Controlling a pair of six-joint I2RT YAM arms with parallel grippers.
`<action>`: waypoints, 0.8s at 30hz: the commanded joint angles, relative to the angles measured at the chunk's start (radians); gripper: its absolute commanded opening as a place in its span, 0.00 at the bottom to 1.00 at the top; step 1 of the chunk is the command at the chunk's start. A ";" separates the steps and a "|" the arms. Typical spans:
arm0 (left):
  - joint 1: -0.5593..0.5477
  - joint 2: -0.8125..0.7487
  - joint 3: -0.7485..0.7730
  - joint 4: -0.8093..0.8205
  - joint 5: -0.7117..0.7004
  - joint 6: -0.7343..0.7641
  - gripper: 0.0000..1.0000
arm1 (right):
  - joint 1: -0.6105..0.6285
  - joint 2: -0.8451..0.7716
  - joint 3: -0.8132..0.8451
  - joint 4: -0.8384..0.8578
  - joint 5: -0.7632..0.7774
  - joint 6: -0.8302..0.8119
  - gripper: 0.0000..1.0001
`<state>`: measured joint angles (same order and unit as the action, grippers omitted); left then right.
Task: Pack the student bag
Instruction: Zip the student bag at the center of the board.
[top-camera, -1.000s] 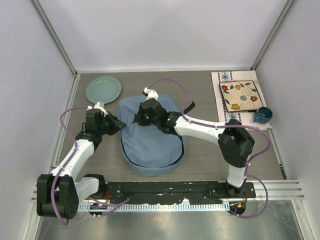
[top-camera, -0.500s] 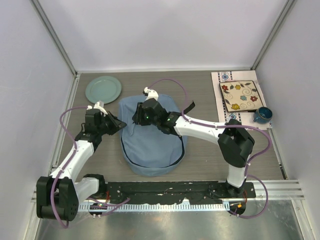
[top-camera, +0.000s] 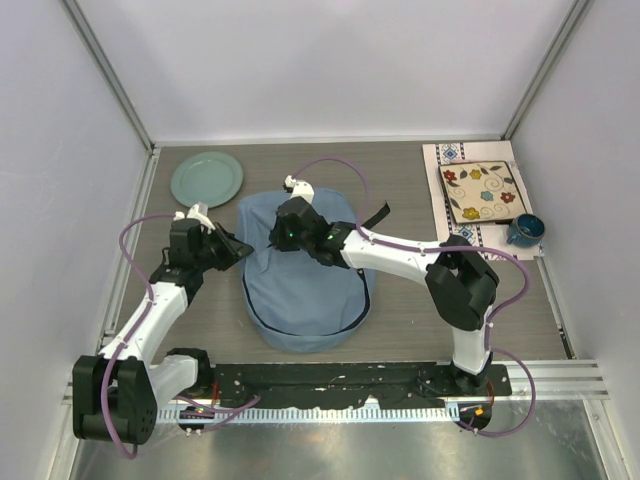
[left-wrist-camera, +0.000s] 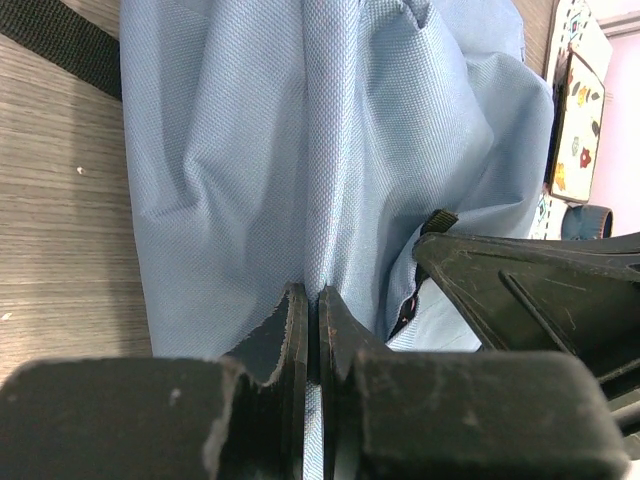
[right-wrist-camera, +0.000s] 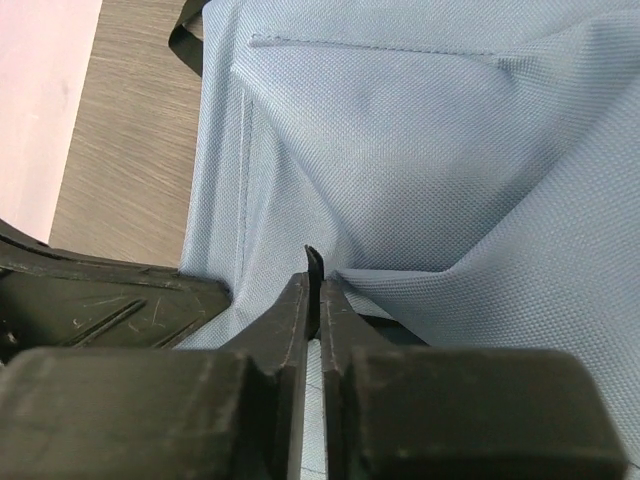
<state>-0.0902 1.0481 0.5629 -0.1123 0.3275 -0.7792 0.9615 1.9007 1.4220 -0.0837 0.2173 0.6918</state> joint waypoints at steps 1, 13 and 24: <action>-0.003 -0.031 -0.004 0.057 0.065 -0.011 0.00 | 0.005 -0.005 0.045 0.012 0.059 -0.002 0.05; -0.005 -0.019 0.009 -0.009 -0.017 0.003 0.00 | 0.005 -0.187 -0.121 0.062 0.112 -0.029 0.01; 0.001 -0.013 0.028 -0.046 -0.047 0.015 0.00 | -0.004 -0.281 -0.247 0.035 0.269 -0.012 0.01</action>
<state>-0.0944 1.0443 0.5587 -0.1253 0.3107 -0.7818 0.9760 1.6943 1.1934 -0.0463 0.3267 0.6907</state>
